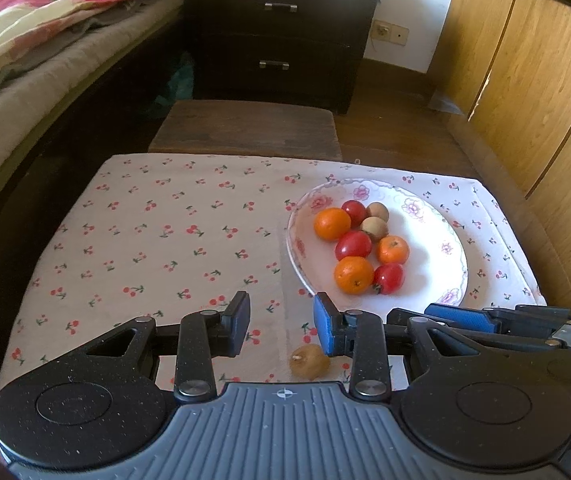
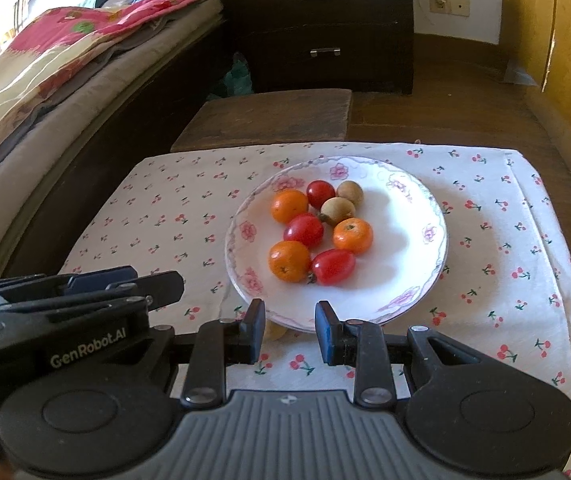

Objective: Organize fruits
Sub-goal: 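Withdraw both tools from the bowl toward the remaining tan fruits, then grasp a tan round fruit with the right gripper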

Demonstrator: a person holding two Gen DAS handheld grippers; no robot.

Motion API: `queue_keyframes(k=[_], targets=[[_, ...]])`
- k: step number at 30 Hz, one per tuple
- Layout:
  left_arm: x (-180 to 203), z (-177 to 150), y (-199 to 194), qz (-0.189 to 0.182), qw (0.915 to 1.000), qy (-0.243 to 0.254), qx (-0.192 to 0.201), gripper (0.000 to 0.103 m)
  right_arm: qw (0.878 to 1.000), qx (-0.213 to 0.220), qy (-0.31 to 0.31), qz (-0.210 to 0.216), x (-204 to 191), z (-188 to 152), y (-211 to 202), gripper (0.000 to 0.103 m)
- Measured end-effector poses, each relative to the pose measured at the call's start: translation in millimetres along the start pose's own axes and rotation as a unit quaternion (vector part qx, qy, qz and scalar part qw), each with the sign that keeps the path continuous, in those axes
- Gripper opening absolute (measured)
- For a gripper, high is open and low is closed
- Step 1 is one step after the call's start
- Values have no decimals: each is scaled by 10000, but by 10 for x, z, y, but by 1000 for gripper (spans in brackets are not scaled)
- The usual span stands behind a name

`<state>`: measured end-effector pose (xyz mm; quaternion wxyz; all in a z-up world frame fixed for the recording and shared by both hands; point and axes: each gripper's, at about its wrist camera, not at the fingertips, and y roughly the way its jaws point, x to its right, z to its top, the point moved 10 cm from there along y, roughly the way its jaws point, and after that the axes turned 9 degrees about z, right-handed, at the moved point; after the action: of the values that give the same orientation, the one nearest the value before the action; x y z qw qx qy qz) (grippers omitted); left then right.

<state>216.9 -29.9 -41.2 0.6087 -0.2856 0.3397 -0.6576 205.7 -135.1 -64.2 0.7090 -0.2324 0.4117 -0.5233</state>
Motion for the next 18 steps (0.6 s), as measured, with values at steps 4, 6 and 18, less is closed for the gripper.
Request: queue_keyframes(k=[4, 6, 18], targets=[[-91, -36, -7, -65, 9999, -63, -87, 49, 9997, -95, 181, 162, -43, -51, 23, 30], [-132, -50, -16, -122, 9998, -110, -114, 51, 9994, -119, 258, 221, -59, -78, 31, 31], [-366, -133, 13, -256, 9990, -240, -282, 56, 9967, -281, 709, 265, -43, -205, 264, 31]])
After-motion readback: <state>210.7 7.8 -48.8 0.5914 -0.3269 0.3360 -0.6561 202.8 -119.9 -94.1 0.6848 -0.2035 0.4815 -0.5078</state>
